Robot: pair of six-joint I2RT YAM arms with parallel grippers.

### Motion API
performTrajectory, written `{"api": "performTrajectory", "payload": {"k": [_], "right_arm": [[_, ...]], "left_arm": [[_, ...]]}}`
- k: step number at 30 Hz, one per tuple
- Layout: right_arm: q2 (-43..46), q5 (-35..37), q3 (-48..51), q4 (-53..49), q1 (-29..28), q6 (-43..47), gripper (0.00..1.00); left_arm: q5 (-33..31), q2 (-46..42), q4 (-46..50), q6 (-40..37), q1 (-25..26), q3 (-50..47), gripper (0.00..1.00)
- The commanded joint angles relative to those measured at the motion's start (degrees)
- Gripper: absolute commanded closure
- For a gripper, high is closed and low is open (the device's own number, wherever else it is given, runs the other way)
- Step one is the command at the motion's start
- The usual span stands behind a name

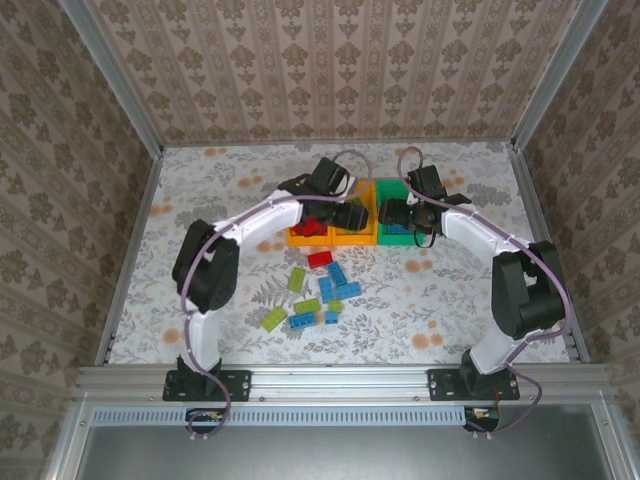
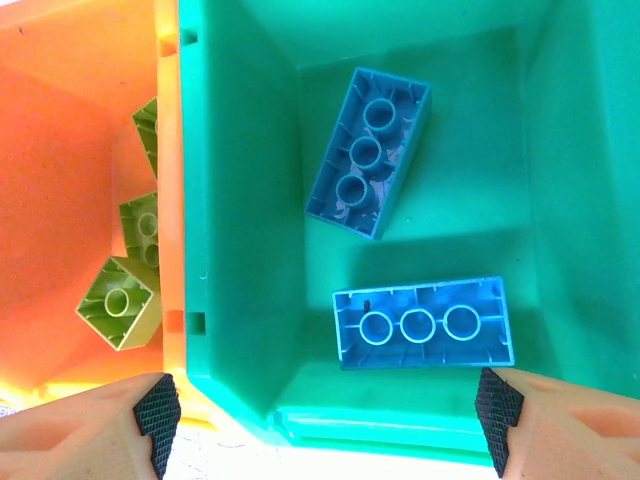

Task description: Sort the legos into containers by color

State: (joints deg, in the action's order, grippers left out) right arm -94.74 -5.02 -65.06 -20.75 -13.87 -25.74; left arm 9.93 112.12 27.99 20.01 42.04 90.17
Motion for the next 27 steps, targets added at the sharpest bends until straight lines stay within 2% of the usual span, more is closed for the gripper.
{"api": "performTrajectory", "payload": {"k": [1,3,6,14,27], "right_arm": [[2.0,-1.3,1.0,1.1,0.2,-0.5,0.18],[1.9,-1.5,1.1,1.6,0.3,-0.7,0.19],[1.8,-2.0,1.3,2.5,0.2,-1.3,0.19],[1.6,-2.5,1.2,2.6,0.3,-1.4,0.19],[1.9,-1.4,1.3,1.6,0.3,-0.8,0.18]], "left_arm": [[-11.6,-10.2,1.6,-2.2,0.9,-7.8,0.18],[-16.0,-14.8,2.4,-2.3,0.5,-13.8,0.17],[-17.6,-18.3,4.7,-2.8,-0.4,-20.3,0.16],[-18.3,-17.9,7.6,-1.7,-1.1,-28.3,0.2],[-12.4,-14.8,3.2,-0.8,-1.2,-32.0,0.24]]}}
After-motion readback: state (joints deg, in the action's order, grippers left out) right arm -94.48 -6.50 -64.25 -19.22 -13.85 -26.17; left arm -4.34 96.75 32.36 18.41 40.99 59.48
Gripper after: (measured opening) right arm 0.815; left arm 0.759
